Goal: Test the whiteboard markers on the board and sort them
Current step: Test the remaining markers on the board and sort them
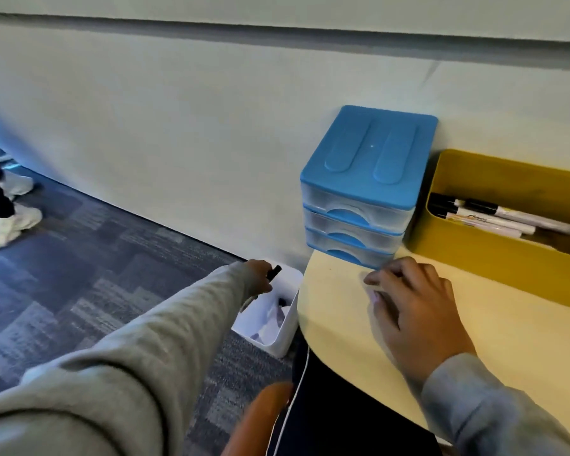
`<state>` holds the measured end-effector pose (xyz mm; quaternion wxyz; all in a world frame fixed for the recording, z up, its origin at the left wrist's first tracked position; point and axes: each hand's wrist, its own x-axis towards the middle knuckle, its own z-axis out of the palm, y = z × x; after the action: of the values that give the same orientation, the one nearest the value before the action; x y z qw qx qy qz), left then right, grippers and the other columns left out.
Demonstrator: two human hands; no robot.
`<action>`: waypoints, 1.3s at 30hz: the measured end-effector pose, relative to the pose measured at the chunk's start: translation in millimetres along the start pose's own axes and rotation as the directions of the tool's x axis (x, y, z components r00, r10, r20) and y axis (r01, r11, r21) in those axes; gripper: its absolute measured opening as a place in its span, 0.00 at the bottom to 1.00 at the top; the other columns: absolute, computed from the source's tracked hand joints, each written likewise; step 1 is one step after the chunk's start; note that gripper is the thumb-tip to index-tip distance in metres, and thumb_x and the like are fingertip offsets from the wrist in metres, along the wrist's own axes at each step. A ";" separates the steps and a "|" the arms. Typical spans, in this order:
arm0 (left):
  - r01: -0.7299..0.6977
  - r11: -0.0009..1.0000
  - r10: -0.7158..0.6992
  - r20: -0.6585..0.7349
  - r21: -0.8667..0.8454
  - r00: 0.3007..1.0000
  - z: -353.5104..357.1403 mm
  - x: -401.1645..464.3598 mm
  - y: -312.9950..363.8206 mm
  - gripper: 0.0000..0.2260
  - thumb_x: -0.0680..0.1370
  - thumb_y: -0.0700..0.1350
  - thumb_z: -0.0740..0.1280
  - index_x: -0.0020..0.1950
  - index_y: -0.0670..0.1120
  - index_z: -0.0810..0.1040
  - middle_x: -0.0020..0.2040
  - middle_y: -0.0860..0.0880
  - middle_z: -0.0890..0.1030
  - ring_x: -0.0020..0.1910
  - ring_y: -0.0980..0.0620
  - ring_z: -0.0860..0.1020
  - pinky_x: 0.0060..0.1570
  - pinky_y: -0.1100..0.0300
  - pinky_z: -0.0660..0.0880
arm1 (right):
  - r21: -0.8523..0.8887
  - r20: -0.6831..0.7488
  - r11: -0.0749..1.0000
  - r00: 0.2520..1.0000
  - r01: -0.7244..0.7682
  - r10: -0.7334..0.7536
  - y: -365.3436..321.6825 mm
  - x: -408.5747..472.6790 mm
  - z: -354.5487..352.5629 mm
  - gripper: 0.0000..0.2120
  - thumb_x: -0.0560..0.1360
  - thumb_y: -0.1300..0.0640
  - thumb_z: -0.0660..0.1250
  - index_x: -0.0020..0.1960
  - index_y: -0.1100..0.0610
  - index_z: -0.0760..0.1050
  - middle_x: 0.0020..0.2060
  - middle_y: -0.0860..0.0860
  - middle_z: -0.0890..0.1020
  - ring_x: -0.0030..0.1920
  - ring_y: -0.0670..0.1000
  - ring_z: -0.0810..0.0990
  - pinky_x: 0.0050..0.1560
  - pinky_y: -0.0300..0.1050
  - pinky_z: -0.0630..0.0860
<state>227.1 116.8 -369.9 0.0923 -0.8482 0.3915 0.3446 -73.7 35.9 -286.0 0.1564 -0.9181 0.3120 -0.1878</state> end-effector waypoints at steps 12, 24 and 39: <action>0.202 0.979 -0.199 0.189 0.003 0.962 20.6 14.9 2.3 0.27 0.83 0.52 0.62 0.79 0.43 0.60 0.76 0.43 0.67 0.74 0.45 0.66 0.69 0.54 0.64 | 0.004 -0.017 1.000 1.000 -0.002 0.002 1.0 -0.5 2.0 0.12 0.75 0.51 0.59 0.55 0.47 0.78 0.52 0.45 0.73 0.53 0.51 0.71 0.49 0.50 0.67; -0.052 0.967 0.043 0.042 0.248 0.998 -21.1 -40.4 40.4 0.26 0.82 0.55 0.64 0.76 0.45 0.67 0.73 0.44 0.71 0.69 0.45 0.73 0.65 0.56 0.70 | 0.058 -0.037 0.998 0.999 0.026 -0.023 4.0 0.2 2.4 0.09 0.74 0.53 0.64 0.53 0.47 0.79 0.51 0.44 0.74 0.53 0.52 0.72 0.50 0.52 0.69; -0.414 0.742 0.403 0.143 0.527 0.904 -99.6 -202.9 147.9 0.13 0.82 0.47 0.59 0.54 0.45 0.82 0.48 0.48 0.86 0.40 0.53 0.78 0.52 0.57 0.78 | 0.256 -0.111 0.963 0.992 0.080 -0.053 38.8 -11.4 -110.3 0.05 0.78 0.57 0.67 0.50 0.48 0.79 0.42 0.41 0.80 0.43 0.43 0.79 0.43 0.42 0.78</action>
<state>78.0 96.1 -145.6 0.2560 -0.6762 0.6483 0.2387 -150.9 -4.9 -207.3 0.2525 -0.8887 0.2615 -0.2795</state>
